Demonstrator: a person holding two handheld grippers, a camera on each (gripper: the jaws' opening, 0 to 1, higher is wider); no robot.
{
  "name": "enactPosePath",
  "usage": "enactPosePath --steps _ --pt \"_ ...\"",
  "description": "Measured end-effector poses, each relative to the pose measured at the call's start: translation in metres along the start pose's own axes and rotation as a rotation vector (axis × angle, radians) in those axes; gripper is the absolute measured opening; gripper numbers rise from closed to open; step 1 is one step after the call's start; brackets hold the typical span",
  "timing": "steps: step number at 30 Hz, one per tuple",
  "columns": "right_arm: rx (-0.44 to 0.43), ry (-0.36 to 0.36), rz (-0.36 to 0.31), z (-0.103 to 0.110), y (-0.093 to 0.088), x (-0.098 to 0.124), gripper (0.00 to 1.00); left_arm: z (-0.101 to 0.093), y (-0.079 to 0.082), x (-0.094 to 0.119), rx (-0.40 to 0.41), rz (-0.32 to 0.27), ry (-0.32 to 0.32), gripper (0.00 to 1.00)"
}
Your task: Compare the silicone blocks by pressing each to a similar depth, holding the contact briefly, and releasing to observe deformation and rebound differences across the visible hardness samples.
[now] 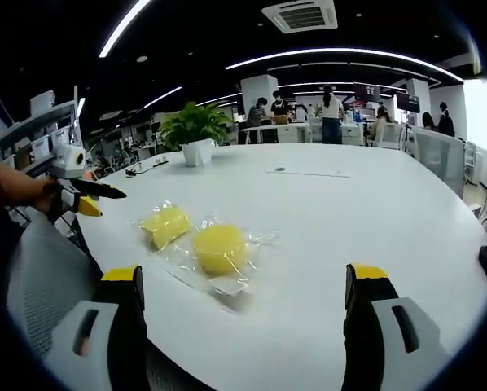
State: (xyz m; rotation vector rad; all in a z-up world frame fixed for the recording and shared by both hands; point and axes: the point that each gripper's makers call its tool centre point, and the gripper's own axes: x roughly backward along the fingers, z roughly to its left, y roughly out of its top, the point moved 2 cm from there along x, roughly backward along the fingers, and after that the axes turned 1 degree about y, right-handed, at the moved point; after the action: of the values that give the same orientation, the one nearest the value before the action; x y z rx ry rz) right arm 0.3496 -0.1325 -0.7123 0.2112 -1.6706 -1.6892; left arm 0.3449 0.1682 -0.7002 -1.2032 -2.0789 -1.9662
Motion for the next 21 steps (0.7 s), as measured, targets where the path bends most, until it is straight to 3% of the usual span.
enactPosePath --steps 10,21 --pt "-0.001 0.005 0.000 0.002 0.000 0.000 0.96 -0.013 0.025 -0.024 0.054 -0.019 -0.036 1.00" --pt "-0.008 0.003 -0.002 0.002 -0.001 0.000 0.96 -0.033 0.043 -0.051 0.049 -0.031 -0.069 1.00"
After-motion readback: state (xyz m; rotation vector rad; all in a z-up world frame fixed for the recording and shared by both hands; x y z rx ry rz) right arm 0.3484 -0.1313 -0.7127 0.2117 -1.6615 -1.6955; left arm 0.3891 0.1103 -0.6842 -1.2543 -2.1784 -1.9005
